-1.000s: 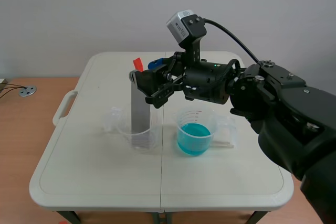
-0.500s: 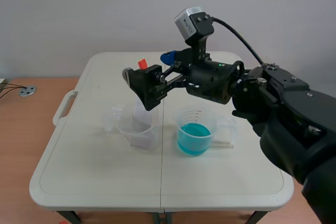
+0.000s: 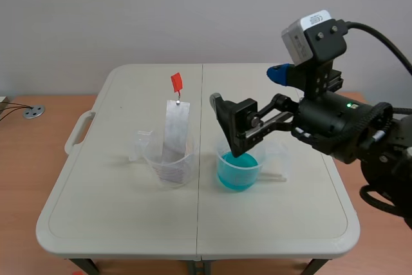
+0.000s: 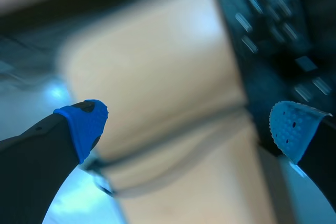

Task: Hold the metal plate by the orange handle, dip it into the blue solution, take it out and point at it, then put the plate back in the beaker on the left.
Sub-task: 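Return to the home posture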

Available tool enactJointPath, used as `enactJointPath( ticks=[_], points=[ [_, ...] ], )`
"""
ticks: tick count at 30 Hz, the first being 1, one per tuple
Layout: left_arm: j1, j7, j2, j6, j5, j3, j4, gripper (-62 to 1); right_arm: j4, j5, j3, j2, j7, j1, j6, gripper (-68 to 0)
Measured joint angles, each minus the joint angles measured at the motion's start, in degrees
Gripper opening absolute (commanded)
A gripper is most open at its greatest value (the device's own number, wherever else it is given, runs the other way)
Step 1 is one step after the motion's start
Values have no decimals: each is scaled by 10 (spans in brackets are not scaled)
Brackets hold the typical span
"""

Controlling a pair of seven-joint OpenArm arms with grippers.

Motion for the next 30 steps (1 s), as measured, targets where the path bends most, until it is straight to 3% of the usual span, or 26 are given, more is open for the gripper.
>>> enactJointPath(
  ticks=[3, 8, 19, 27, 30],
  points=[
    [0, -19, -28, 16, -9, -36, 71, 14, 34, -2, 16, 12, 7, -45, -10, -12],
    [0, -34, -60, 17, -40, -75, 199, 14, 79, -2, 41, 28, 21, -121, -25, -12],
    [0, -42, -50, 5, -37, -80, 396, 14, 162, -4, 87, 53, 36, -251, -66, -12],
    [-59, -17, -50, -12, -36, -41, 429, 14, 174, -19, 111, 54, 51, -313, -70, -12],
    [-63, -17, -50, -11, -35, -40, 429, 14, 174, -18, 111, 55, 51, -319, -86, -12]
  ],
)
